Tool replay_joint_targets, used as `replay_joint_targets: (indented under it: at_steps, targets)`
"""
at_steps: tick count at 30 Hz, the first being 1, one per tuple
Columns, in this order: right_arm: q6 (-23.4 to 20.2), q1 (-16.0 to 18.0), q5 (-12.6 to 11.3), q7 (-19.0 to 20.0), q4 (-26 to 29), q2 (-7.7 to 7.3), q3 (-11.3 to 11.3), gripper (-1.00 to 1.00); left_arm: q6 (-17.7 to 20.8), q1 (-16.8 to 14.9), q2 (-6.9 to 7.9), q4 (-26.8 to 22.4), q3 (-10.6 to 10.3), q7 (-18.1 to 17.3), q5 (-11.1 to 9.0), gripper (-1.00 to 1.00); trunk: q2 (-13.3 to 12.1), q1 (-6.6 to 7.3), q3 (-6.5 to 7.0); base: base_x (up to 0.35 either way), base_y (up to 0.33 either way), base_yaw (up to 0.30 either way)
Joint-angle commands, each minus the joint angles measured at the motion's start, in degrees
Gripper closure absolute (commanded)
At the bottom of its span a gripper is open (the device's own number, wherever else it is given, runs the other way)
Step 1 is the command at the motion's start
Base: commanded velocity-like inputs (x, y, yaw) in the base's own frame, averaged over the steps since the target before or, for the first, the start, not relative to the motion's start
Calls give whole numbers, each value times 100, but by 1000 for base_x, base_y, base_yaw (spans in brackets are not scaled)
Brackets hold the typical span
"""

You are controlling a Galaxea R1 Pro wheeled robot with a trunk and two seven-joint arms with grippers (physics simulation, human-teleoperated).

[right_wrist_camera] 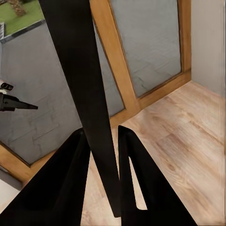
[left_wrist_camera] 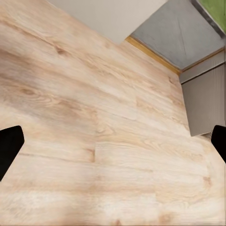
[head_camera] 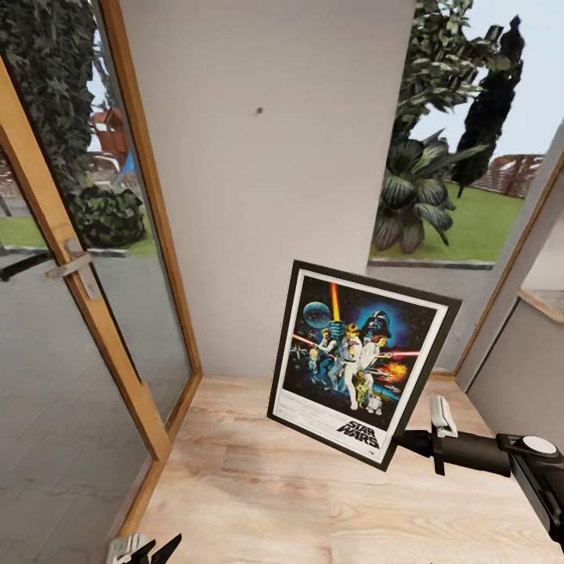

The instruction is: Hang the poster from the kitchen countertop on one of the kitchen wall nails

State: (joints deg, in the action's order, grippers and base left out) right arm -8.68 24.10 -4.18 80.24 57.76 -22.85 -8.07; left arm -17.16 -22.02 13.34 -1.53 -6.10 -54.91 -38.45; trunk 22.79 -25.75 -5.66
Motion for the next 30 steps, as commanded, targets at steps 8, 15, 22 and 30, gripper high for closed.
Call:
replay_joint_targets:
  at_steps: [8,15,22,30]
  targets:
    - [-72,7,-26,27,0,0,-1,100,-30,-4,0,7,-49,-11,-36,-100,12,-4,-4,0,0,-80]
    - [-72,8,-34,34,13,0,6,100,-24,-4,-180,13,-52,0,-31,-100,12,-4,-3,0,0,-5]
    - [-671,400,-30,27,224,458,13,100,-33,286,-11,21,-32,-20,-39,-100,12,-4,-3,0,0,0]
    - [-1569,966,20,28,649,689,233,100,-26,369,15,21,-32,-5,-40,-100,12,-4,-3,0,0,0]
